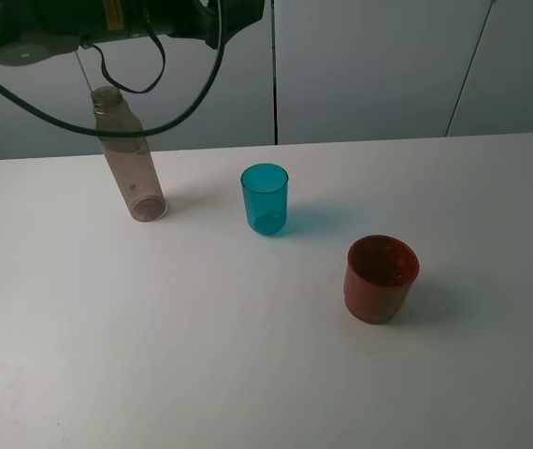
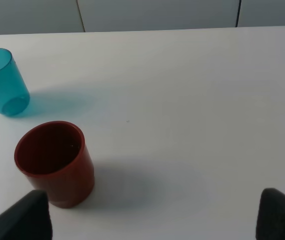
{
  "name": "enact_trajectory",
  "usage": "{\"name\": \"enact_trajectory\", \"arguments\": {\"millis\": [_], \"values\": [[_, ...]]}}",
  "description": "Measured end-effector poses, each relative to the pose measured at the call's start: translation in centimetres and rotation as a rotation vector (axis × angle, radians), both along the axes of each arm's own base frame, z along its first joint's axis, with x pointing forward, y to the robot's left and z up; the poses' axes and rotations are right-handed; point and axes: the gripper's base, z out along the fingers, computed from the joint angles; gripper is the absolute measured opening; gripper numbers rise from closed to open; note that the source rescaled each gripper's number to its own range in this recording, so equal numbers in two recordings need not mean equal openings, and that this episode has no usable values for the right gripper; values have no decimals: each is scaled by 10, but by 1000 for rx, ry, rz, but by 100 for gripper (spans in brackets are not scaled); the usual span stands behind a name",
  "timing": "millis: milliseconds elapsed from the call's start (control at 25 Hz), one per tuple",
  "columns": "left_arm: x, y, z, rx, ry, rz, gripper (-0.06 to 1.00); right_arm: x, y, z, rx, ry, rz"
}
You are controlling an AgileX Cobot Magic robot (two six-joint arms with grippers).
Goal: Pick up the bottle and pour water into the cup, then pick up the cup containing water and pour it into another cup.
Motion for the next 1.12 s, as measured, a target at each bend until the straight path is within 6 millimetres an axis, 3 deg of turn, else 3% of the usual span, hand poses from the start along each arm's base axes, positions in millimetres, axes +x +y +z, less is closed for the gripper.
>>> {"name": "enact_trajectory", "arguments": {"millis": [160, 360, 480, 600, 760, 960, 1120], "values": [[-9, 39, 38, -107, -4, 215, 92, 0, 0, 0, 0, 0, 0], [-34, 112, 47, -79, 84, 583, 92, 0, 0, 0, -5, -1, 3], [-66, 156, 49, 12, 190, 762, 92, 0, 0, 0, -5, -1, 3], [-112, 181, 59, 33, 269, 848, 92, 0, 0, 0, -5, -1, 3], [-179, 195, 71, -23, 299, 907, 94, 0, 0, 0, -5, -1, 3], [-258, 188, 85, -59, 261, 903, 94, 0, 0, 0, -5, -1, 3], [-304, 183, 84, -25, 294, 899, 94, 0, 0, 0, -5, -1, 3]]}}
